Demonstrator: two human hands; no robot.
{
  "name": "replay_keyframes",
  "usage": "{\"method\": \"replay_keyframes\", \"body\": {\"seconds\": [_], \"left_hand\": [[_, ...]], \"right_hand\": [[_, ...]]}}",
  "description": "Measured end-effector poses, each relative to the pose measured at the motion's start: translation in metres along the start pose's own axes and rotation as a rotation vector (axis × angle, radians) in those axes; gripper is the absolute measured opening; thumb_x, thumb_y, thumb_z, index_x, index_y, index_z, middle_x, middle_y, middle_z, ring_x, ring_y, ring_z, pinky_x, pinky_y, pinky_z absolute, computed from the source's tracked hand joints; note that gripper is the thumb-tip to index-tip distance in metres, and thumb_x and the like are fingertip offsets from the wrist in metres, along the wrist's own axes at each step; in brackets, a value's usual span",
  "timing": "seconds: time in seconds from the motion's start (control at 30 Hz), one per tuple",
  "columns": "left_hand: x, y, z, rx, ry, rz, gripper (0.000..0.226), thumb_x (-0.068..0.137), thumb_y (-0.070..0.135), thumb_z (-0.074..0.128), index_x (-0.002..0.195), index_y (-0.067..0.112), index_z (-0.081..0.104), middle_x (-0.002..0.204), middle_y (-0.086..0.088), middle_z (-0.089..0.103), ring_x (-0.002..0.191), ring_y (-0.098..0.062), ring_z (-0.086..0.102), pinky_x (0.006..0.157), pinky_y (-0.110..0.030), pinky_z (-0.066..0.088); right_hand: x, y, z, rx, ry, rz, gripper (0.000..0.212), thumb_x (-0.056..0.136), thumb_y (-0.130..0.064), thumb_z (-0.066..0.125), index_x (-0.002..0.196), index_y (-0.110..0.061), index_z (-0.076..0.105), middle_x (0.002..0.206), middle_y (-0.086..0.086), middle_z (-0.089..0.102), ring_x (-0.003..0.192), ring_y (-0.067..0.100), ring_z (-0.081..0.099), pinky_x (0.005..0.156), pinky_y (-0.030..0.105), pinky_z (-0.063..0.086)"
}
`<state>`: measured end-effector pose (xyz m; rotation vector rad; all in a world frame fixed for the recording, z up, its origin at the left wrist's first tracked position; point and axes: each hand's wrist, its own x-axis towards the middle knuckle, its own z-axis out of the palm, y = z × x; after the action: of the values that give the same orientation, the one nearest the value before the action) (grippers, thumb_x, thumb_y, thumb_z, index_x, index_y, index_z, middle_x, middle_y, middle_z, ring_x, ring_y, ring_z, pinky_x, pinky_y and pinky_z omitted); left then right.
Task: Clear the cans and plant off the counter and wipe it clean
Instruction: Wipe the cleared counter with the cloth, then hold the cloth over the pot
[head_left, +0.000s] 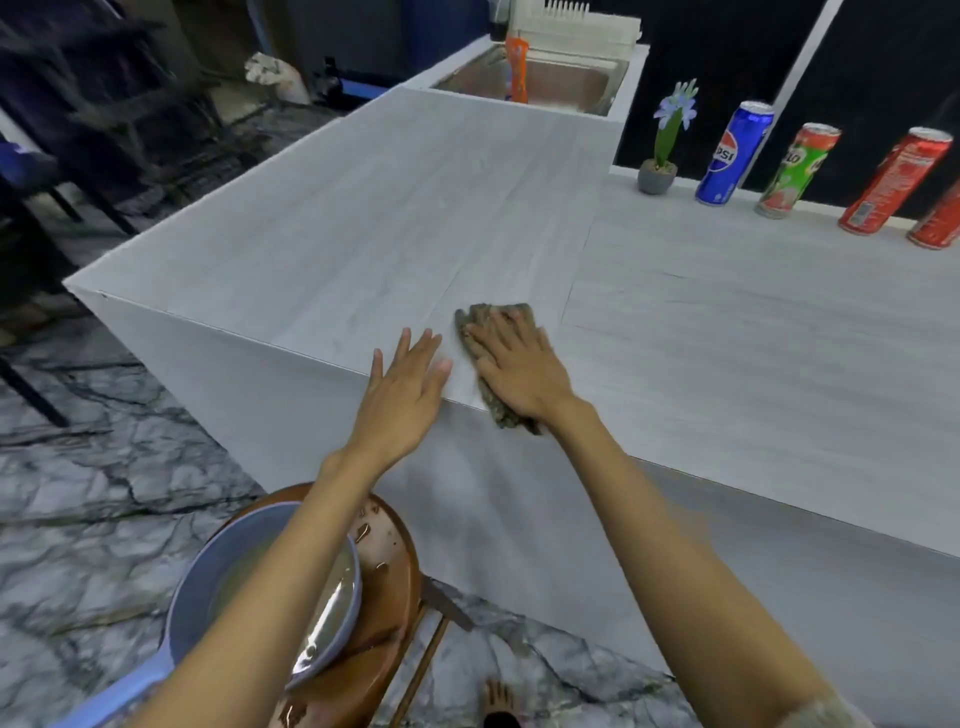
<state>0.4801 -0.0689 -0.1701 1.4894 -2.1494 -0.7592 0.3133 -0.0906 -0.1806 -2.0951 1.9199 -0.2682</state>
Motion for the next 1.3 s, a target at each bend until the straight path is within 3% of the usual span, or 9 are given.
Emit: {"method": "replay_keyframes", "body": {"seconds": [0.17, 0.4, 0.5, 0.57, 0.67, 0.8, 0.97, 1.17, 1.3], "left_hand": [[-0.001, -0.004, -0.008, 0.029, 0.024, 0.004, 0.051, 0.098, 0.039, 0.017, 0.146, 0.020, 0.017, 0.156, 0.006, 0.013, 0.144, -0.006, -0.005, 0.116, -0.032, -0.011], [-0.012, -0.027, -0.017, 0.017, 0.055, -0.079, 0.053, 0.098, 0.040, 0.020, 0.146, 0.020, 0.018, 0.156, 0.007, 0.011, 0.144, -0.006, -0.005, 0.114, -0.028, -0.010], [-0.015, -0.029, -0.019, -0.028, 0.089, -0.085, 0.050, 0.098, 0.038, 0.025, 0.145, 0.020, 0.023, 0.156, 0.006, 0.014, 0.144, -0.007, -0.003, 0.115, -0.030, -0.008], [-0.017, -0.029, -0.025, -0.146, 0.146, -0.125, 0.047, 0.098, 0.036, 0.029, 0.142, 0.021, 0.029, 0.154, 0.006, 0.020, 0.144, -0.008, 0.004, 0.116, -0.028, -0.002], [-0.024, -0.035, -0.037, -0.457, 0.325, -0.297, 0.042, 0.097, 0.028, 0.039, 0.138, 0.021, 0.037, 0.144, 0.004, 0.040, 0.138, -0.014, 0.029, 0.107, -0.021, 0.020], [-0.048, -0.049, -0.052, -0.947, 0.371, -0.546, 0.044, 0.094, 0.016, 0.047, 0.137, 0.013, 0.036, 0.132, -0.005, 0.054, 0.125, -0.022, 0.047, 0.110, -0.033, 0.032], [-0.083, -0.048, -0.053, -1.371, 0.308, -0.503, 0.024, 0.092, 0.028, 0.048, 0.101, 0.011, 0.063, 0.104, -0.007, 0.064, 0.102, -0.024, 0.061, 0.095, -0.033, 0.049], [-0.125, -0.045, -0.034, -1.267, 0.584, -0.617, 0.022, 0.093, 0.019, 0.049, 0.110, 0.009, 0.057, 0.109, -0.011, 0.065, 0.095, -0.024, 0.064, 0.072, -0.035, 0.059], [-0.162, -0.051, -0.020, -1.107, 0.652, -0.742, 0.016, 0.090, 0.021, 0.053, 0.104, 0.016, 0.060, 0.110, -0.008, 0.065, 0.095, -0.022, 0.065, 0.076, -0.037, 0.057]], "right_hand": [[-0.045, -0.015, 0.013, -0.056, -0.029, -0.276, 0.067, 0.085, -0.053, 0.007, 0.148, -0.032, 0.003, 0.158, -0.008, -0.005, 0.145, 0.012, -0.011, 0.116, 0.039, -0.009], [-0.004, 0.045, -0.019, 0.007, 0.022, 0.128, 0.055, 0.097, -0.040, 0.029, 0.148, -0.031, 0.012, 0.159, -0.002, -0.003, 0.146, 0.017, -0.010, 0.117, 0.041, -0.006], [0.025, -0.004, -0.005, 0.048, 0.074, 0.014, 0.060, 0.093, -0.038, 0.040, 0.148, -0.025, 0.020, 0.159, 0.003, 0.005, 0.146, 0.021, -0.005, 0.117, 0.038, -0.005], [0.028, -0.040, 0.009, 0.136, 0.128, -0.209, 0.051, 0.092, -0.027, 0.043, 0.142, -0.019, 0.037, 0.154, 0.006, 0.026, 0.144, 0.024, 0.014, 0.118, 0.034, 0.010], [0.019, -0.074, 0.017, 0.438, 0.136, -0.332, 0.038, 0.090, -0.016, 0.049, 0.127, -0.021, 0.057, 0.136, 0.000, 0.051, 0.126, 0.018, 0.045, 0.097, 0.026, 0.040], [0.003, -0.096, 0.003, 1.104, -0.203, -0.185, 0.042, 0.091, -0.008, 0.045, 0.128, -0.025, 0.054, 0.125, -0.002, 0.060, 0.111, 0.013, 0.058, 0.098, 0.027, 0.046], [-0.028, -0.121, 0.002, 1.772, -0.667, 0.114, 0.021, 0.084, -0.018, 0.050, 0.093, -0.006, 0.064, 0.074, 0.005, 0.072, 0.064, 0.013, 0.068, 0.057, 0.018, 0.054], [-0.058, -0.127, 0.041, 1.825, -0.811, 0.167, 0.030, 0.081, -0.029, 0.053, 0.079, -0.009, 0.076, 0.083, 0.010, 0.074, 0.073, 0.019, 0.071, 0.069, 0.027, 0.057], [-0.072, -0.117, 0.060, 1.666, -0.951, 0.059, 0.031, 0.080, -0.023, 0.055, 0.106, -0.009, 0.066, 0.099, 0.008, 0.073, 0.090, 0.019, 0.070, 0.082, 0.029, 0.056]]}}
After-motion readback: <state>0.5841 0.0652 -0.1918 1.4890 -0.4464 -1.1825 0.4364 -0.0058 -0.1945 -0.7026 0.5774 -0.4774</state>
